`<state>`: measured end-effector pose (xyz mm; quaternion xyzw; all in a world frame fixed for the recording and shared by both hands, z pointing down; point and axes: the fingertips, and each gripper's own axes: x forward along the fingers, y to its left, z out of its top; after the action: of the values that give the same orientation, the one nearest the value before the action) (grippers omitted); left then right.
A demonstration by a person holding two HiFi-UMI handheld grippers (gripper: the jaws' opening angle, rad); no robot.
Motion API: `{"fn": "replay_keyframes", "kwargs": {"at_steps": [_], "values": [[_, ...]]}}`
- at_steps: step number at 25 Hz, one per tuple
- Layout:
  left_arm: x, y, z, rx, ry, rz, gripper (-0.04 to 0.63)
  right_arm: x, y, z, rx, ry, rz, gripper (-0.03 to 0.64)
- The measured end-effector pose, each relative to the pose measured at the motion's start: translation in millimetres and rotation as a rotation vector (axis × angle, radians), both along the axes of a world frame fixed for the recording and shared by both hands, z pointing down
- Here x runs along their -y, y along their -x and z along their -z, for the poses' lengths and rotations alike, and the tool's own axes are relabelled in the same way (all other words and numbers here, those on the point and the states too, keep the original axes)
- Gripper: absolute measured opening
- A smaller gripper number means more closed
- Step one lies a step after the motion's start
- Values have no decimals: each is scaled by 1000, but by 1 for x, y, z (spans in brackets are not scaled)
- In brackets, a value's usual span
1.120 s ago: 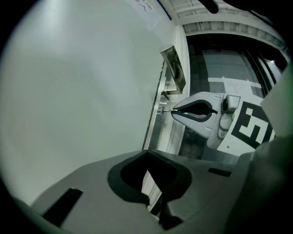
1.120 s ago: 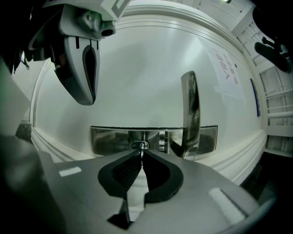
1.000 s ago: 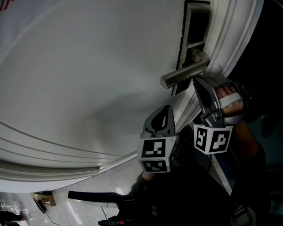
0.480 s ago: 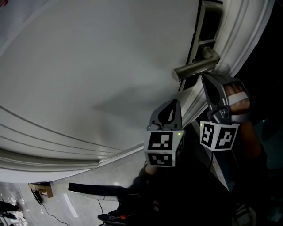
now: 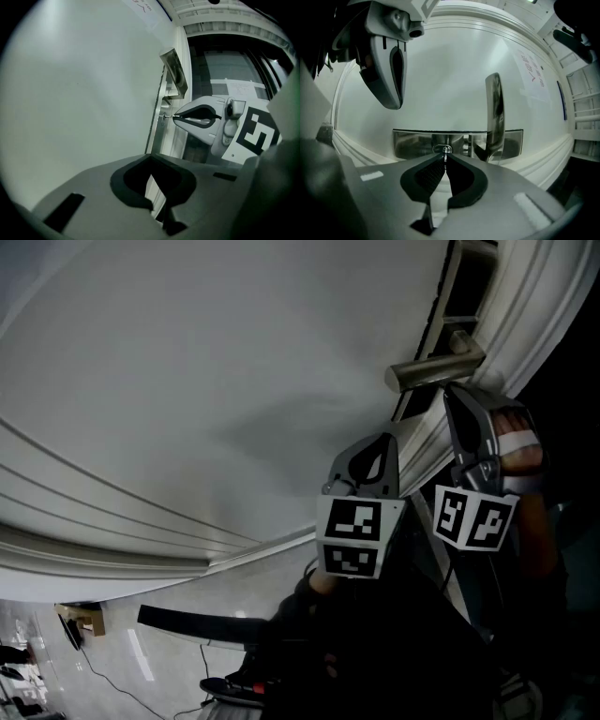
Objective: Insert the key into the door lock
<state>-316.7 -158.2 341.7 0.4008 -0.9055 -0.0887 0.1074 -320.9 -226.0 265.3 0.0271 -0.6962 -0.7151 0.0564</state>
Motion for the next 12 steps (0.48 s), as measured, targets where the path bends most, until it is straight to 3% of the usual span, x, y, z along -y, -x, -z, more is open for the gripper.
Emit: {"fn": "replay_keyframes", "kwargs": {"at_steps": [12], "values": [[-2,1,0,4,9,5,0,-3,-1,1,5,-1,9,12]]}}
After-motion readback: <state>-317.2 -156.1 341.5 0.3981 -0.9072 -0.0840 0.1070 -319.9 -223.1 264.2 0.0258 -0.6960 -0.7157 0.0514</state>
